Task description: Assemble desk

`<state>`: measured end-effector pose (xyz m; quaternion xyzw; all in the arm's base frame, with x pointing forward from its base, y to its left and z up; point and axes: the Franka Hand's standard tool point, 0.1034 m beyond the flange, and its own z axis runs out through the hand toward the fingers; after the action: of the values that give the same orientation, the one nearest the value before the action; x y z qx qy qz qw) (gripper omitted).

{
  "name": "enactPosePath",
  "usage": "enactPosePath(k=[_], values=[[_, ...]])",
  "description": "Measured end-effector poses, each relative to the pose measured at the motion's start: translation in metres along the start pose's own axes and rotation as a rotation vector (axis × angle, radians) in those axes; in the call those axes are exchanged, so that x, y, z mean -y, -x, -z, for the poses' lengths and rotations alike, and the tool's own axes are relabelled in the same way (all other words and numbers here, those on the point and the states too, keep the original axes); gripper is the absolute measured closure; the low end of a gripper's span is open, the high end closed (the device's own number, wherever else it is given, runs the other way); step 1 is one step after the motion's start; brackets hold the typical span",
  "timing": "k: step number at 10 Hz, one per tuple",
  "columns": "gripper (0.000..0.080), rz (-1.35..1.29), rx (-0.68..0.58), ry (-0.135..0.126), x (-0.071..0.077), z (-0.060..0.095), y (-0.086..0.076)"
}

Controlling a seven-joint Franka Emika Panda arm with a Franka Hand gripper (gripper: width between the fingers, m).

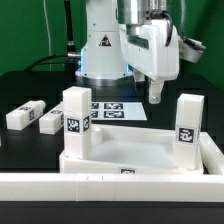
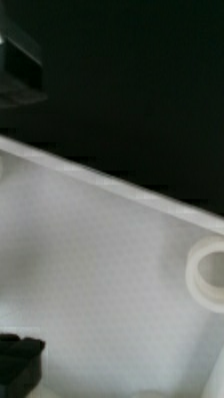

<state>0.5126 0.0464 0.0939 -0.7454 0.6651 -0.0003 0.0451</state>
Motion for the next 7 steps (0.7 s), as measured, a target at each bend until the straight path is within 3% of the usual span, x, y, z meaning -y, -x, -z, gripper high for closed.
enactPosePath(k=[3, 5, 7], values=[[0.0150, -0.090, 0.015, 0.002, -0.003, -0.005, -0.004], [0.0150, -0.103, -0.001, 0.032, -0.013, -0.019, -0.016], [0.0150, -0.113, -0.017, 0.048, -0.013, -0.030, -0.027]])
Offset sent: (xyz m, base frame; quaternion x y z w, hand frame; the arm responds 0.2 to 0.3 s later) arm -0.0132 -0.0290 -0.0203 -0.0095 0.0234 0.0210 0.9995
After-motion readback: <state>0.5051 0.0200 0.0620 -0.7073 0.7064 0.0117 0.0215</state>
